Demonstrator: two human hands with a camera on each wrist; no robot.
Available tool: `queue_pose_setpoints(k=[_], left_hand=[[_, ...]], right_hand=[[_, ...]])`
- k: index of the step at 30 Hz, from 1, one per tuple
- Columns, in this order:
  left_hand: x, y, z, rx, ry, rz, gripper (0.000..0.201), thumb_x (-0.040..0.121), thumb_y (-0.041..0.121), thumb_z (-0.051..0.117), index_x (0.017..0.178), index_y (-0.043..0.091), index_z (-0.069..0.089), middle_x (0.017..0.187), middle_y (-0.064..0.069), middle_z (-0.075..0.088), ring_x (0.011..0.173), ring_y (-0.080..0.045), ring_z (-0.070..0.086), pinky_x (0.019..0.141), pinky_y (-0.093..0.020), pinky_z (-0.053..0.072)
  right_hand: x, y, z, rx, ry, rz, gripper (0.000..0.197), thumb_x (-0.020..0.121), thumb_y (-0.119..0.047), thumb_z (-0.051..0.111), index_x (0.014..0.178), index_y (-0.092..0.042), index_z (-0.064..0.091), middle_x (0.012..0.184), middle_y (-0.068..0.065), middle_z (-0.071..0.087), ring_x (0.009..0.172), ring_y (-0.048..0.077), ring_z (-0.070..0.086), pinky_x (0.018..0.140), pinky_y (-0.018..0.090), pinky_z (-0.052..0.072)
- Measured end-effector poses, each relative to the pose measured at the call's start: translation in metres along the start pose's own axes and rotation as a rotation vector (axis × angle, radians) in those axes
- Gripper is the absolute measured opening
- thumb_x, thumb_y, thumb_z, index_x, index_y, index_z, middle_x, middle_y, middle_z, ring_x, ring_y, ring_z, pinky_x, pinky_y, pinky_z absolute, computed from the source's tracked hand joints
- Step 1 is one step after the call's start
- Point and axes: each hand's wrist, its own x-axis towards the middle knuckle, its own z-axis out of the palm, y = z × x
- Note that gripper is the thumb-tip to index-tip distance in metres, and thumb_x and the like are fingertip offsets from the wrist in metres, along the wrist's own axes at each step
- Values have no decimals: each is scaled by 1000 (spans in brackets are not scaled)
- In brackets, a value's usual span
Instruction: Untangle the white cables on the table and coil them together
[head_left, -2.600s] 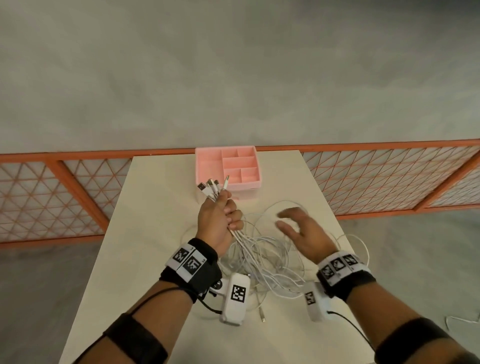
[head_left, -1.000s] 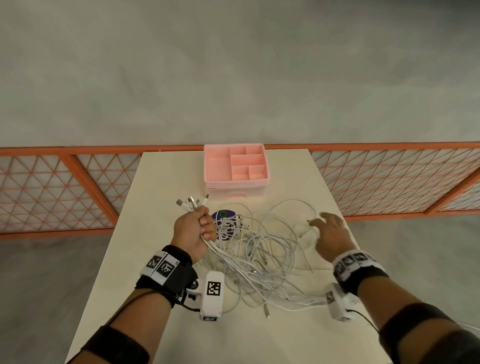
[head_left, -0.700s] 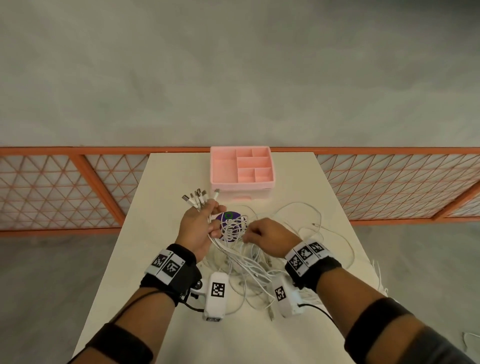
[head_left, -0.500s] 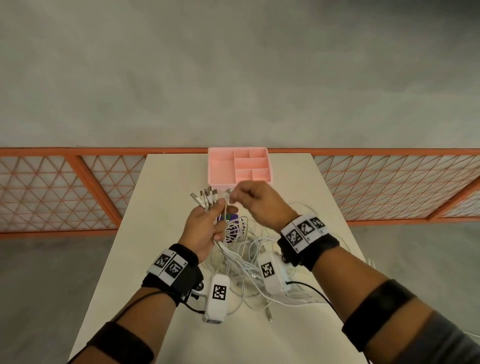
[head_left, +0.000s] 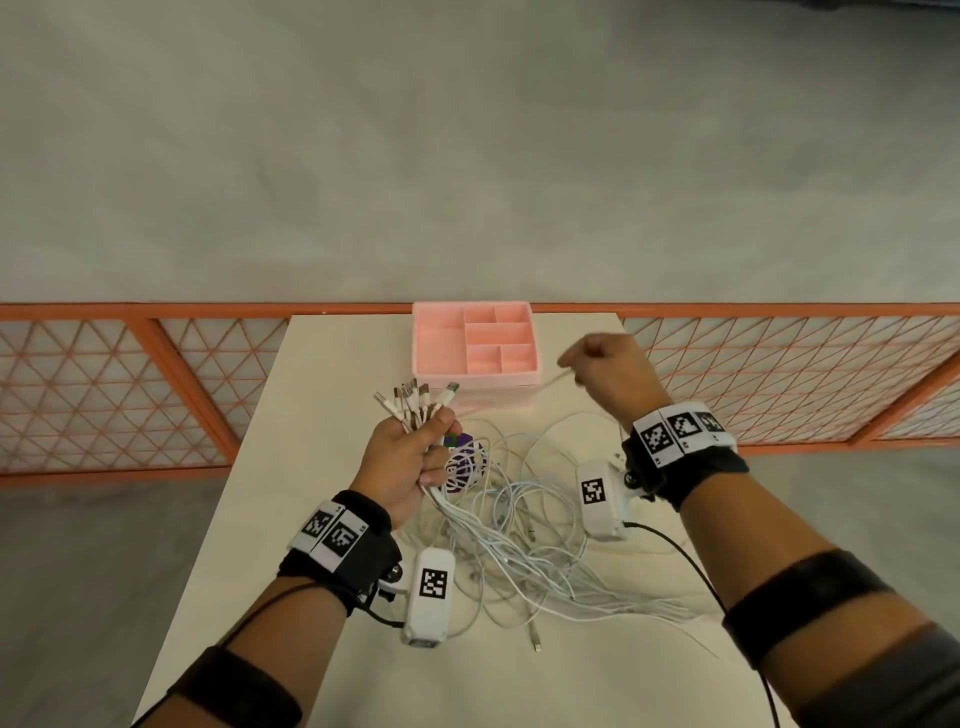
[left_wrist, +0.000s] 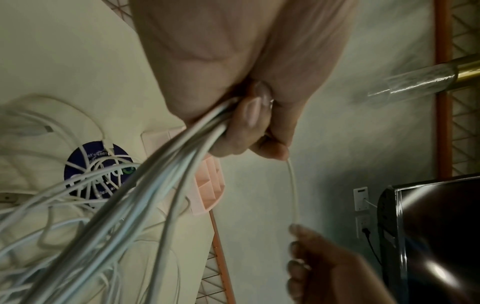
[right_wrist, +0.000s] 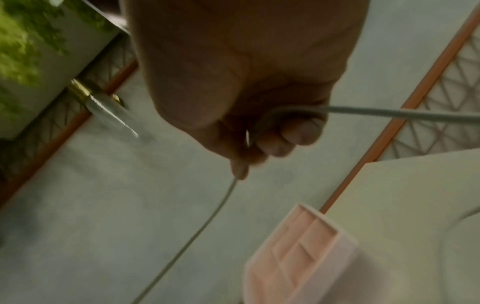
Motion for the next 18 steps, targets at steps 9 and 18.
queue_pose_setpoints(k=[9, 18], left_hand=[[9, -12, 14, 149, 52, -24, 19, 99, 16, 59, 89, 0, 60, 62, 6, 60, 40, -6, 27, 37, -18, 24], [13, -16, -3, -59, 223, -113, 24, 105, 26, 48, 92, 8, 56, 82, -10, 67, 42, -9, 29, 38, -20, 28]], right_hand=[[-44, -1, 53, -192, -369, -277, 25, 97, -8, 50, 109, -14, 70, 95, -8, 68, 79, 4, 60, 79, 21, 46], [-34, 2, 61, 94, -95, -125, 17, 95, -18, 59, 90, -7, 71, 64, -9, 58, 59, 5, 50, 61, 23, 36]])
